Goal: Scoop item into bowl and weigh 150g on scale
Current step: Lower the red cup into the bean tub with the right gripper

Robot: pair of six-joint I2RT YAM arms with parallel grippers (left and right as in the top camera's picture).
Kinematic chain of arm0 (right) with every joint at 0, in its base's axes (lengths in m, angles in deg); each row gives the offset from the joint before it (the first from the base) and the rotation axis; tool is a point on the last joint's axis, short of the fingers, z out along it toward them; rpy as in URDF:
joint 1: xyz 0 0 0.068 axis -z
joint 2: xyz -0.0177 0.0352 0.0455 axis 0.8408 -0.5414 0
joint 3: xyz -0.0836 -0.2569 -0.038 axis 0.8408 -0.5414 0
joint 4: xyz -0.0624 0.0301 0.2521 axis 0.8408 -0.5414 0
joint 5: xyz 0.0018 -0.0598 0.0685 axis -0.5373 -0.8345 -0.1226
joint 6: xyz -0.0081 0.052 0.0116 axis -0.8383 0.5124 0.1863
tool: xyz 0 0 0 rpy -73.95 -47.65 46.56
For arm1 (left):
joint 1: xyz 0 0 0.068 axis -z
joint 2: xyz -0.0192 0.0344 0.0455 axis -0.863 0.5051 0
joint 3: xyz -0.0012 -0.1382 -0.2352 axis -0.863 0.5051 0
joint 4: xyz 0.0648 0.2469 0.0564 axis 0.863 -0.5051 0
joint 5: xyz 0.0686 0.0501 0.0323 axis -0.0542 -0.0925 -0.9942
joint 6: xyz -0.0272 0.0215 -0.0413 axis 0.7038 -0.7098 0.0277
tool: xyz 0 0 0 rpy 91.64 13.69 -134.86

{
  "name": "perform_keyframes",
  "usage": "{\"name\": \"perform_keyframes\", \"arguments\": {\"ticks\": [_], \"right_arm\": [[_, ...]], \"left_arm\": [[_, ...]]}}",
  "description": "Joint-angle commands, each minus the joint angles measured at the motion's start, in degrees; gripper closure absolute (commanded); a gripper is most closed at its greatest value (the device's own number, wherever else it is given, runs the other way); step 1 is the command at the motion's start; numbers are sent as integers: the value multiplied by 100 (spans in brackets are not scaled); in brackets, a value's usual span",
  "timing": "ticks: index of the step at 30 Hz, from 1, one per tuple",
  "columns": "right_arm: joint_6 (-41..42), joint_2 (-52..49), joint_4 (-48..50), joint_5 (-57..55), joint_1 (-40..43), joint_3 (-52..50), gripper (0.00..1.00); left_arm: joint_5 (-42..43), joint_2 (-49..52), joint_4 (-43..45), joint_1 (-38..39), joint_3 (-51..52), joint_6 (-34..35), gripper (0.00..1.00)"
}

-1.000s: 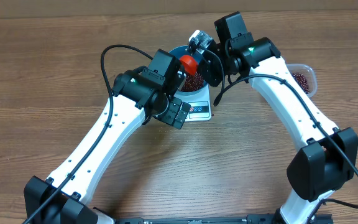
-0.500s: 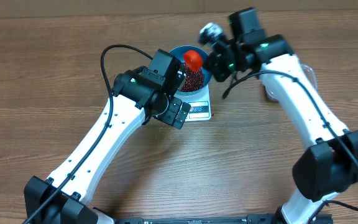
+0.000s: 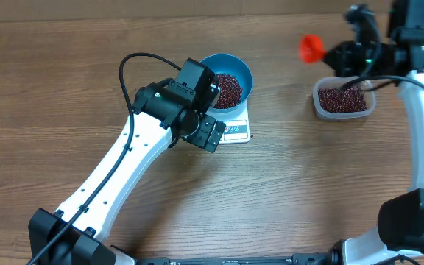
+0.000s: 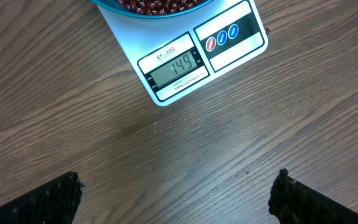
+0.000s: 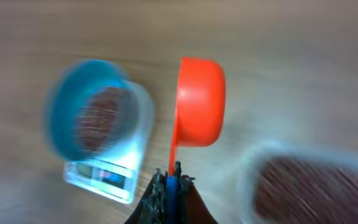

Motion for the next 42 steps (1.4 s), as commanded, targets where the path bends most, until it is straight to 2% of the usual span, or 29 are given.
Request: {"name": "perform_keyframes", "arguments": {"ticks": [1,4,11,30,42], "right_arm": [[284,109,-203,-1604,125,61,96],[282,107,-330,-2181,122,-59,96],[280,74,-356,-2371,111,-586,96],[87,4,688,-1805,111,-1895,96],[87,-295,938,-1663,-59,-2020,96]], "left_arm": [[-20,-63,-15,11,-52,-87,0],[-20,-63,-15,11,-52,-87,0],[-17,-63,-15,11,-52,-87,0],[-20,-63,-15,11,-52,-87,0],[-20,-63,-15,11,-52,-87,1]]}}
